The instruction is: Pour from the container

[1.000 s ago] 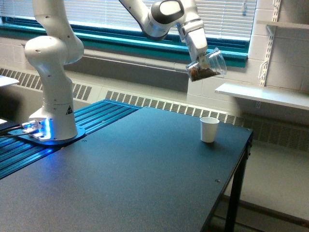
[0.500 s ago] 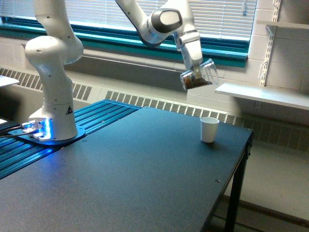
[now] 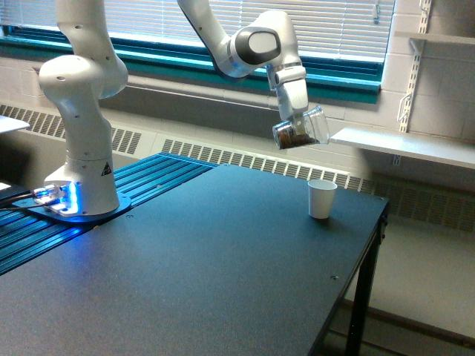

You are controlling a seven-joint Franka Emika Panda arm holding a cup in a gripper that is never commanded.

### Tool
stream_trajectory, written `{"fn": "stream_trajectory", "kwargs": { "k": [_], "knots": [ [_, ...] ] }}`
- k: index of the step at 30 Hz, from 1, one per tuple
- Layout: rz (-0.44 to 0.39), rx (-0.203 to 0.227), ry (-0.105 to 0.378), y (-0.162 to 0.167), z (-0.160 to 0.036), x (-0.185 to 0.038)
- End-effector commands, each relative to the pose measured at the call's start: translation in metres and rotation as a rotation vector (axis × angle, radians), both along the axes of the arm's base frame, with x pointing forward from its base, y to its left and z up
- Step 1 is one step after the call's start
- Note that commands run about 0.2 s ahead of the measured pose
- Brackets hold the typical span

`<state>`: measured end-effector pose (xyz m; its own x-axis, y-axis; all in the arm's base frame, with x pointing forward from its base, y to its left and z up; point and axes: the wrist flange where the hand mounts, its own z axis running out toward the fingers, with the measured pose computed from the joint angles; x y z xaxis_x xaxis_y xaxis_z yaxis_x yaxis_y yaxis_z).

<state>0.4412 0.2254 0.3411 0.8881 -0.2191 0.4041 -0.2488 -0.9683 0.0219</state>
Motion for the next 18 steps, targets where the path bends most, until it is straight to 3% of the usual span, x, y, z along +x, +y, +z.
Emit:
{"fn": "stream_trajectory", "kwargs": {
  "k": [1, 18],
  "knots": [
    [0.026, 0.011, 0.017, 0.011, -0.009, -0.002],
    [0.074, -0.010, 0.110, 0.026, -0.042, -0.006]
  ]
}}
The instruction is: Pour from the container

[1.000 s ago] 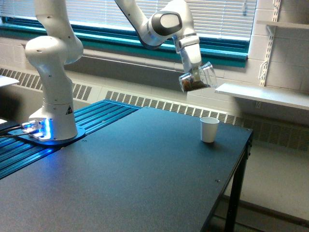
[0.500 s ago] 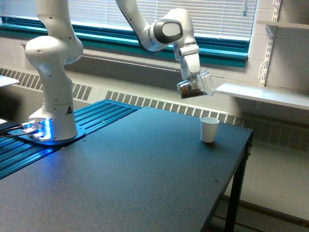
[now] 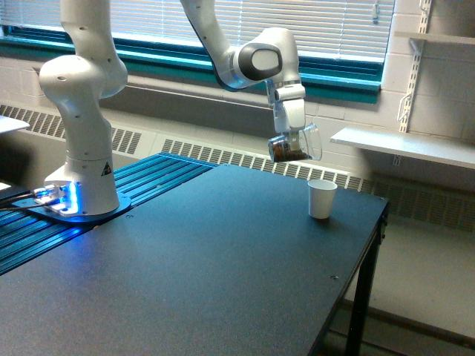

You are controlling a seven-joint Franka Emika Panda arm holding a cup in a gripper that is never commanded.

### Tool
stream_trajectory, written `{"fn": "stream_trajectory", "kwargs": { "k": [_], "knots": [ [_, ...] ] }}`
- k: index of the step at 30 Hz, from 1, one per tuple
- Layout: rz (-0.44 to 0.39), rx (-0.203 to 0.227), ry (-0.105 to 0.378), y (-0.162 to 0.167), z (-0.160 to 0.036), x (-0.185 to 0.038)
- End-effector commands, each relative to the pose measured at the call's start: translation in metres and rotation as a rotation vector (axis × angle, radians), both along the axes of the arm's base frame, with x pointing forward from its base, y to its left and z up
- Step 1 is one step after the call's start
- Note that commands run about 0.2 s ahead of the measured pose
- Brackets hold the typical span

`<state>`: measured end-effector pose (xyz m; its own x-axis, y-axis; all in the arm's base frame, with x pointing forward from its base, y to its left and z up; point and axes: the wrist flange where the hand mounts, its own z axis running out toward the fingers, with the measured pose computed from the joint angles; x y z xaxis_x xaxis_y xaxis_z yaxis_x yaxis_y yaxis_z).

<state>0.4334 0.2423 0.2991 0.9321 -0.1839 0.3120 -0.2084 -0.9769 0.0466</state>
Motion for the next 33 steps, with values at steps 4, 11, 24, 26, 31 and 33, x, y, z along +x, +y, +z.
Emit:
{"fn": "stream_trajectory", "kwargs": {
  "k": [4, 11, 24, 26, 31, 33],
  "knots": [
    [0.041, -0.013, 0.026, 0.011, -0.005, 0.003],
    [0.046, -0.023, 0.060, 0.012, -0.014, 0.006],
    [0.079, -0.070, 0.114, 0.017, -0.028, 0.015],
    [0.088, -0.077, 0.120, 0.018, -0.029, 0.017],
    [0.110, -0.093, 0.137, 0.023, -0.033, 0.020],
    [0.114, -0.098, 0.143, 0.023, -0.034, 0.021]
  ]
}}
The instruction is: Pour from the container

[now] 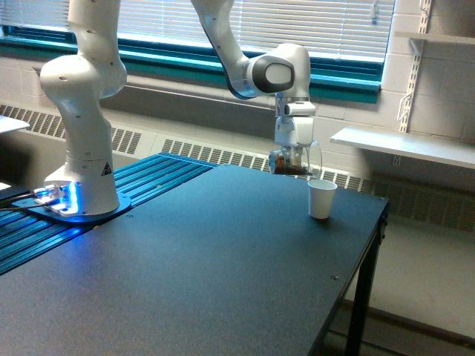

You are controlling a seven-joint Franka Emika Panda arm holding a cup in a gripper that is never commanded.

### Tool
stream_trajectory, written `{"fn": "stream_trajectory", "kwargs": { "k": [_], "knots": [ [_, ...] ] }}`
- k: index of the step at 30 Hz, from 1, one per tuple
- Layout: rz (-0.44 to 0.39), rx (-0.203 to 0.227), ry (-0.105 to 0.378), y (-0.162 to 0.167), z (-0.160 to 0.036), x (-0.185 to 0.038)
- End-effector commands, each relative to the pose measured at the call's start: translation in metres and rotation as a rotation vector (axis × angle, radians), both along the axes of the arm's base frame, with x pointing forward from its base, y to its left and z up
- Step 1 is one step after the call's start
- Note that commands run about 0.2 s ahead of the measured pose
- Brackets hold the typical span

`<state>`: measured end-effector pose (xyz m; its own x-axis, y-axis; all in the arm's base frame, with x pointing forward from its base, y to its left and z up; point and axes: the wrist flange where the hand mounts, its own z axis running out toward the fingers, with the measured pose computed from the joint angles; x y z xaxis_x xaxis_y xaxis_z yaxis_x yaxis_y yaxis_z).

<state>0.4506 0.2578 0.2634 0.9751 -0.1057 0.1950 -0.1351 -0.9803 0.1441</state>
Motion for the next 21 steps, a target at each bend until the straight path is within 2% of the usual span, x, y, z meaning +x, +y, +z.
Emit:
{"fn": "stream_trajectory", "kwargs": {
  "k": [1, 21],
  "knots": [
    [0.055, -0.022, 0.014, 0.0081, 0.0009, 0.0053],
    [0.095, -0.053, 0.082, 0.0176, -0.0087, 0.0146]
  ]
}}
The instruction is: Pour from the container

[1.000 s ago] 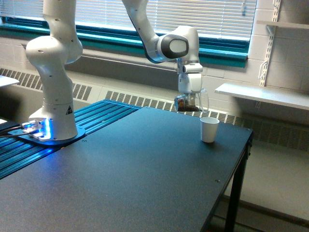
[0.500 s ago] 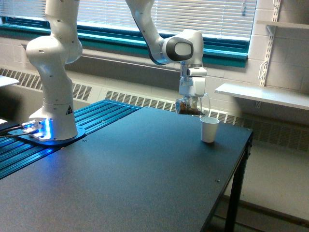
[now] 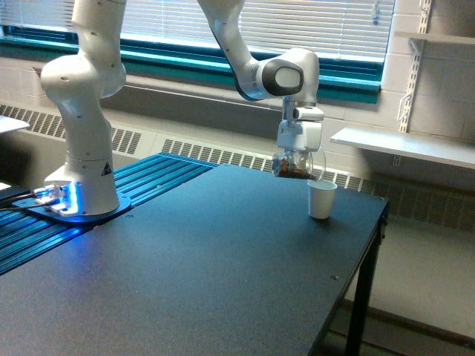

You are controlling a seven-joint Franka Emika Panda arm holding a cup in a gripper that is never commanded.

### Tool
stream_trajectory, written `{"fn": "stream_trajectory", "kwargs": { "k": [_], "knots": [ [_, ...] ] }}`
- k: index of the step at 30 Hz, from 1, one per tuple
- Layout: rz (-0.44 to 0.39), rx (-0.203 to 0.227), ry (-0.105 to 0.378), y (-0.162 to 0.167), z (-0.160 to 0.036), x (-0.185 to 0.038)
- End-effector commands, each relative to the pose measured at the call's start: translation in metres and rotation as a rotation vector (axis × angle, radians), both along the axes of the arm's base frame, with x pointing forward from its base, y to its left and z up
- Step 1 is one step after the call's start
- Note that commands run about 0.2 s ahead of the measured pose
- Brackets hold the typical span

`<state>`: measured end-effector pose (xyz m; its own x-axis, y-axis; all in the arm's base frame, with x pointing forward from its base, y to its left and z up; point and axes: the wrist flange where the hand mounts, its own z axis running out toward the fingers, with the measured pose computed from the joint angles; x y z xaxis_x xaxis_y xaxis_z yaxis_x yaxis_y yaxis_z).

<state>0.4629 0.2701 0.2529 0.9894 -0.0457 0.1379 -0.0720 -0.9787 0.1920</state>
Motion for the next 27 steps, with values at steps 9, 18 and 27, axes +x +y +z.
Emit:
{"fn": "stream_trajectory", "kwargs": {
  "k": [9, 18, 27],
  "knots": [
    [0.051, -0.022, 0.041, 0.0061, 0.0024, 0.0069],
    [0.053, -0.028, 0.060, 0.0049, 0.0030, 0.0109],
    [0.054, -0.025, 0.081, 0.0047, 0.0036, 0.0122]
  ]
}}
